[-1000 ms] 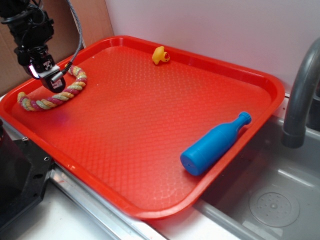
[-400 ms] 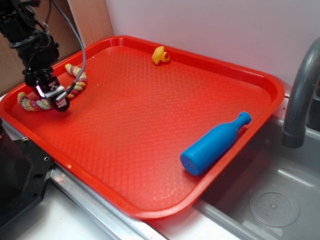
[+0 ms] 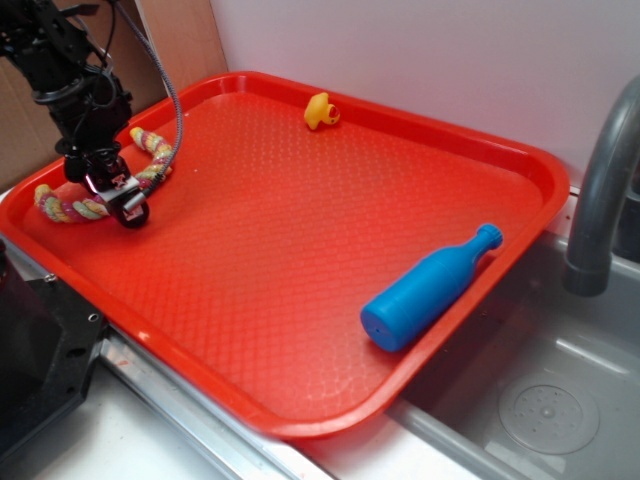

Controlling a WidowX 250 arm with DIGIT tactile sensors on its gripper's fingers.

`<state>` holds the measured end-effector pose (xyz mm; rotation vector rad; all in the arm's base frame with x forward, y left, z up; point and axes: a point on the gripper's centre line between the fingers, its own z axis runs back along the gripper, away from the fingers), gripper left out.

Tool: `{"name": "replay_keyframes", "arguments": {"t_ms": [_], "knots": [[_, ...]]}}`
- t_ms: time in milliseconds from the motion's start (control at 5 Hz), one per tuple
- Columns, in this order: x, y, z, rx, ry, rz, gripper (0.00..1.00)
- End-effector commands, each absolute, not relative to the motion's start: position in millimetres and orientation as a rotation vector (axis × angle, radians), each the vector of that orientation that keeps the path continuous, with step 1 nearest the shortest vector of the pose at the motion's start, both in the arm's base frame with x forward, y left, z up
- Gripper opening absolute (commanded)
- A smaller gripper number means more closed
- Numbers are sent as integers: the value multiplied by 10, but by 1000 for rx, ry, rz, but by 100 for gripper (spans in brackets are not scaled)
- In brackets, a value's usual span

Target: Grab the multicolored rope.

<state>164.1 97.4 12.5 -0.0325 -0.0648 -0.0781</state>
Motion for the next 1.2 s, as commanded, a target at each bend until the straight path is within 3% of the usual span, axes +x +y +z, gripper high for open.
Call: {"name": "replay_keyframes", "arguments": {"t_ms": [0,200,400,600,800,1000], "knots": [[1563,830,67,-66,-35,-76,0],[1583,714,446,-103,-67,-86,0],[1629,544,937,-63,-131,18,0],[1715,478,1444,-85,-170,136,0],[1798,538,1941,-124,-146,272,0],[1806,603,2279,-172,-170,304,0]]}}
